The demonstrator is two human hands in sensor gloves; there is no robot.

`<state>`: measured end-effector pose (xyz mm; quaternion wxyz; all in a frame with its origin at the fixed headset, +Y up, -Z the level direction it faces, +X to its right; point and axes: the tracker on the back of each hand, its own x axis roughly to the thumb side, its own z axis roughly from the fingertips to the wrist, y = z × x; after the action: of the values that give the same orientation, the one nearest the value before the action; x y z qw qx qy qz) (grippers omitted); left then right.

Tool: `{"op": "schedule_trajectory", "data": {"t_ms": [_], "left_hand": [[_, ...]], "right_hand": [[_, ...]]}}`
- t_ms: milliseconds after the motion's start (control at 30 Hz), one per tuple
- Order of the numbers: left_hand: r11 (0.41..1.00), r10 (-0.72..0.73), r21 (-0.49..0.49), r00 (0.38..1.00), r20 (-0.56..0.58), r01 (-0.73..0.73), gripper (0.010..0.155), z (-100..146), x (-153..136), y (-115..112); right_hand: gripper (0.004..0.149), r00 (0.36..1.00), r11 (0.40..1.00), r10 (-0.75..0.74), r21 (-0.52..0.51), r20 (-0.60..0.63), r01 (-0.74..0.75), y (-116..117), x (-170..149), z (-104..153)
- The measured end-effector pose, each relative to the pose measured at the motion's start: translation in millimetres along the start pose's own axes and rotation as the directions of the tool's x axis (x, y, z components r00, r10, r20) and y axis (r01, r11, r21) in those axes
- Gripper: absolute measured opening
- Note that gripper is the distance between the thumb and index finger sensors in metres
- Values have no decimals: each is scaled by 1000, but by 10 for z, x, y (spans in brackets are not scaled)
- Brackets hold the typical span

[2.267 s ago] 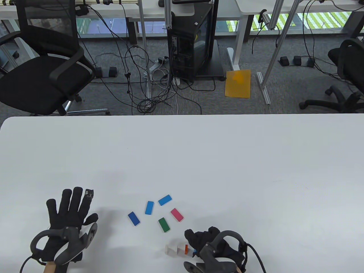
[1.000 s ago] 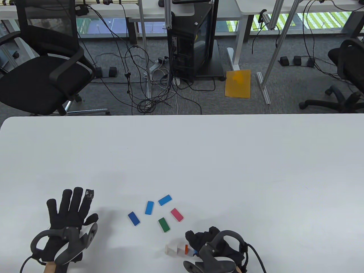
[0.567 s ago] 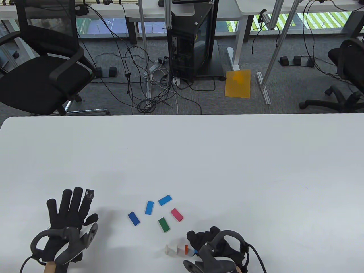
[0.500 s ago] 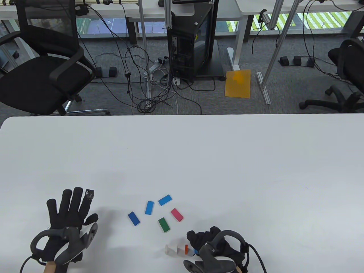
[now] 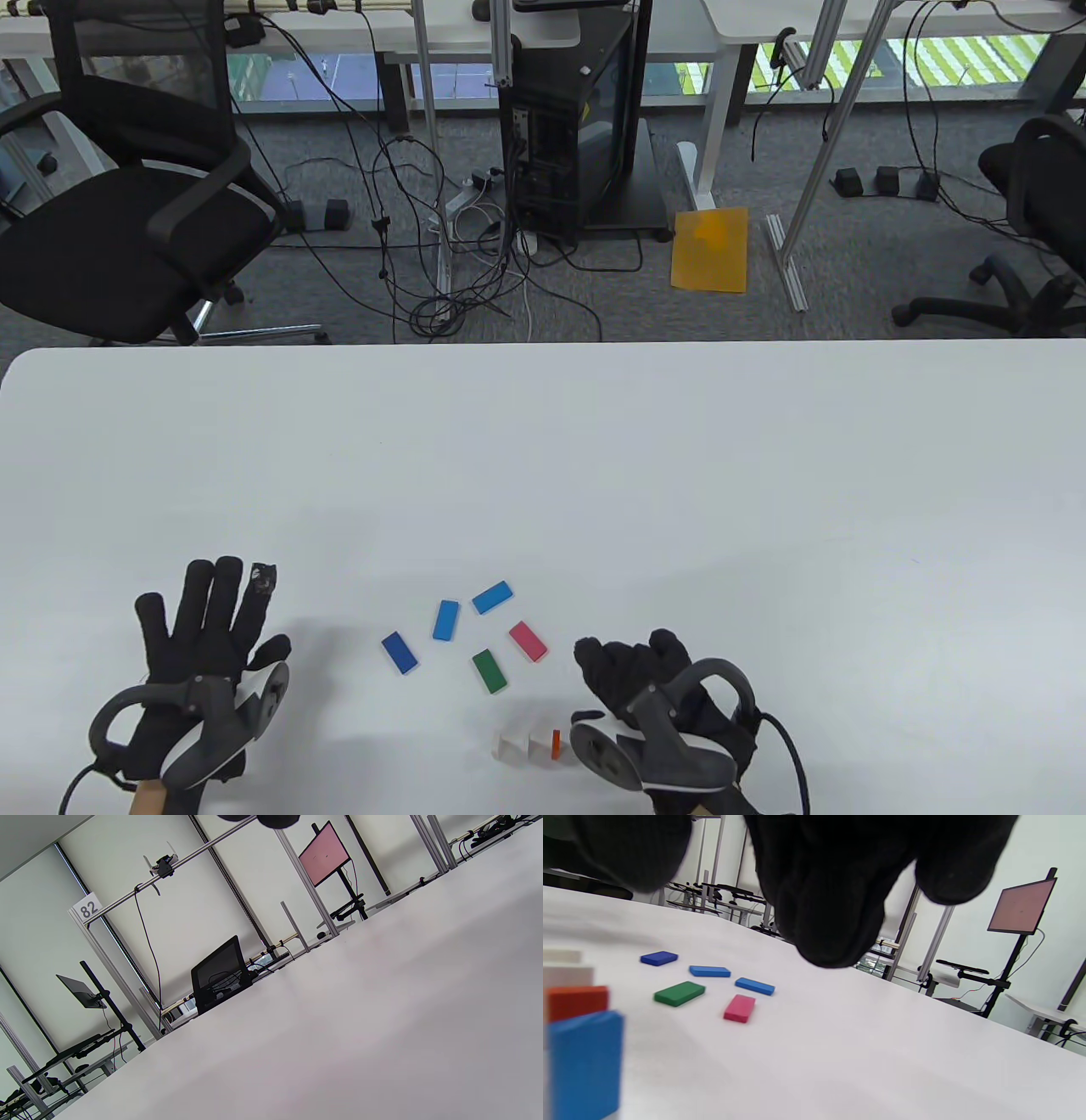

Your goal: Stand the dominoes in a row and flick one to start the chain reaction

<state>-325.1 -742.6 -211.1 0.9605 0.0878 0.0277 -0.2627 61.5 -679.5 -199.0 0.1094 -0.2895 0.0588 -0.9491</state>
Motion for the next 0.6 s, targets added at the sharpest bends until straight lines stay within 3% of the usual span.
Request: {"op": "schedule_trajectory", "data": {"t_ms": [133, 233, 300, 367, 600], "left_hand": [[1000, 16, 0, 1000, -7, -16, 76, -4, -24, -6], [1000, 4, -5, 1000, -1, -4, 76, -7, -11, -14], [1000, 1, -6, 1000, 0, -1, 76, -7, -12, -11], [1000, 4, -3, 1000, -2, -4, 76, -8, -14, -14], [1000, 6, 11, 1000, 2, -6, 76, -11, -9, -20]], "right_hand": [[79, 1000, 992, 25, 125, -7, -24, 32, 15, -430], [72, 994, 990, 106, 86, 29, -108, 155, 147, -765], [70, 990, 981, 132, 139, 56, -138, 235, 250, -929], [73, 990, 965, 123, 225, 72, -136, 342, 351, -1061], [75, 970, 905, 205, 353, 130, -238, 639, 558, -1280]]}}
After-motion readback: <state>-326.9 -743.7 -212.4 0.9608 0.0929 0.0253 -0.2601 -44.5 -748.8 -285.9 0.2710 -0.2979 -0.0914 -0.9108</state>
